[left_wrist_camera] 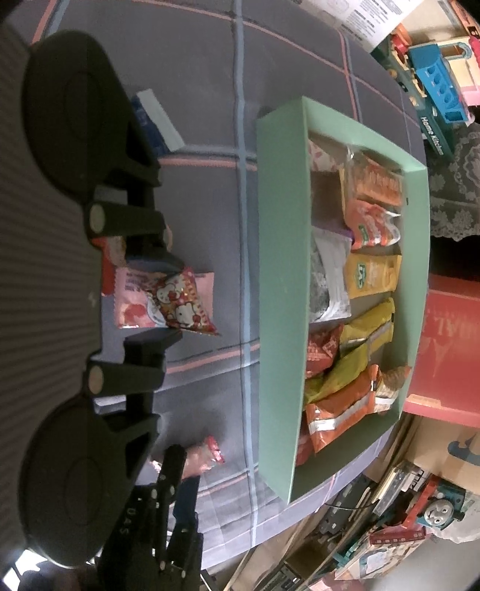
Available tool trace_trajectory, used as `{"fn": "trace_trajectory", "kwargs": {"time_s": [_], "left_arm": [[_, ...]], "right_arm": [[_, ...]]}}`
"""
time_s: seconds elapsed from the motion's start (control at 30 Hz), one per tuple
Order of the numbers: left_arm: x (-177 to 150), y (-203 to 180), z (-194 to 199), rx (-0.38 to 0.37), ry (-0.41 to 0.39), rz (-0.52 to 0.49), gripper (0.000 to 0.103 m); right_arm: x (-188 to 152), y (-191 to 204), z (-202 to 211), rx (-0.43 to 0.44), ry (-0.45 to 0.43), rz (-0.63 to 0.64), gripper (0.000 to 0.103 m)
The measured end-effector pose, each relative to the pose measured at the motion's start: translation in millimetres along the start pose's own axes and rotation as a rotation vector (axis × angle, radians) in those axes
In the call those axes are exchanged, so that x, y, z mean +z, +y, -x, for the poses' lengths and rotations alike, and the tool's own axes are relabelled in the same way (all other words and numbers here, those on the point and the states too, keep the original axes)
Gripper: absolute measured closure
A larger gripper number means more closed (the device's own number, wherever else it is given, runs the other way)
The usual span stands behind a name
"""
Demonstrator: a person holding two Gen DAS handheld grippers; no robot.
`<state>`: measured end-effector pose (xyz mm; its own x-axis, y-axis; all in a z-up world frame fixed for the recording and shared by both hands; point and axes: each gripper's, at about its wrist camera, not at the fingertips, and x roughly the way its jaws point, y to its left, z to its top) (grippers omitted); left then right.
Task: Organize snacks
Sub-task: 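Carry both candies into the green tray and open both tools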
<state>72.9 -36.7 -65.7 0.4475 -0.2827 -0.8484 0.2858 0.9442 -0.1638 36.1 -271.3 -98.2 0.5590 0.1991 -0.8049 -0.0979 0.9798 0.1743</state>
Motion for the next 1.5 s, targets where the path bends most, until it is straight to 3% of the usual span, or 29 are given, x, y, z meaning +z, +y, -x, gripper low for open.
{"fn": "trace_trajectory", "kwargs": {"time_s": [0.3,0.53,0.9,1.23,1.27,1.3,1.33,1.37,1.43,1.5], "left_arm": [[20.7,-13.9,29.6,-0.057,-0.083,-0.041,0.071],[68.9,-21.9,38.7,-0.057,-0.146,-0.062,0.071],[144.3,-34.9,-5.0,-0.048,-0.142,-0.081,0.071],[175.1,-37.4,-48.7,-0.022,-0.111,-0.086,0.068],[177.1,-37.6,-51.9,-0.010,-0.112,-0.081,0.063],[177.9,-37.6,-54.3,0.009,-0.115,-0.074,0.048],[178.8,-37.5,-56.9,0.030,-0.113,-0.066,0.029],[178.3,-37.4,-57.8,0.042,-0.119,-0.060,0.025],[175.7,-38.0,-58.0,0.054,-0.126,-0.066,0.015],[172.1,-38.9,-59.2,0.060,-0.115,-0.069,0.010]], "right_arm": [[23.6,-19.3,53.9,0.032,-0.125,-0.100,0.073],[64.1,-49.0,74.2,0.031,-0.216,-0.194,0.073],[128.6,-83.7,35.3,0.014,-0.242,-0.246,0.073],[143.0,-94.7,-3.9,-0.010,-0.210,-0.264,0.072],[144.0,-94.8,-5.3,-0.013,-0.212,-0.264,0.070],[144.6,-95.0,-5.9,-0.017,-0.217,-0.266,0.065],[144.7,-95.2,-5.8,-0.020,-0.223,-0.273,0.046],[144.2,-94.4,-4.3,-0.022,-0.233,-0.279,0.024],[142.8,-92.0,-1.1,-0.028,-0.259,-0.278,0.012],[141.8,-89.6,0.3,-0.030,-0.259,-0.271,0.009]]}}
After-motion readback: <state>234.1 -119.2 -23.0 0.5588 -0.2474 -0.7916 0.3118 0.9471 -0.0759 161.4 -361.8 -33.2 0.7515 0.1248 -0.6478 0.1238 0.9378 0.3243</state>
